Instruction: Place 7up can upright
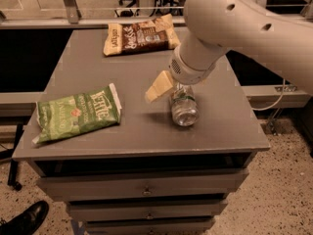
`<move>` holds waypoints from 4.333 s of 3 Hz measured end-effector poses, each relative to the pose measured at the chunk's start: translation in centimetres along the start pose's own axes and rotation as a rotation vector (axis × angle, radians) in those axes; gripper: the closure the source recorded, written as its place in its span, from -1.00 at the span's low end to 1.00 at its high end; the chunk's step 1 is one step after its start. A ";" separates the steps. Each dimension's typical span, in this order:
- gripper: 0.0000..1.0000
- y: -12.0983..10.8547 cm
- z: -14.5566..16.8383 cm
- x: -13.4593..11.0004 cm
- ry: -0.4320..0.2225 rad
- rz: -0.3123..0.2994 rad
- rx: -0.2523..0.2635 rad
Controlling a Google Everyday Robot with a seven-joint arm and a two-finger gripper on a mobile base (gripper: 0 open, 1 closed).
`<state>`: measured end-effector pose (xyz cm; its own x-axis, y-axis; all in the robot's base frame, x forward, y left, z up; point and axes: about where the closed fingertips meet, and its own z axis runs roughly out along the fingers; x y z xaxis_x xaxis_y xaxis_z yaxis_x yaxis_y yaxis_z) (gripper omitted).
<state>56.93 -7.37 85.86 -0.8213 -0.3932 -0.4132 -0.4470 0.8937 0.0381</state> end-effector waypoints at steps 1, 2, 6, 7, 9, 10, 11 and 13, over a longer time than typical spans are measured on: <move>-0.11 0.7 0.9 -0.4 -0.004 0.041 0.071; 0.36 1.0 0.9 -0.9 -0.015 0.039 0.110; 1.00 -1.1 -6.5 -13.0 -0.620 -0.075 -0.320; 1.00 -2.9 -7.8 -10.7 -0.719 -0.084 -0.457; 1.00 0.2 -10.3 -5.6 -0.876 -0.398 -0.487; 1.00 1.8 -11.5 -5.6 -0.940 -0.533 -0.452; 1.00 1.8 -11.5 -5.6 -0.940 -0.533 -0.452; 1.00 1.7 -11.3 -6.8 -1.101 -0.572 -0.486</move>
Offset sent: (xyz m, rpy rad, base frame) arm 0.0110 0.0187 -0.0016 -0.1018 -0.0773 -0.0992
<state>57.77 -5.59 99.02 0.1330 -0.1005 -0.9860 -0.8999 0.4045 -0.1626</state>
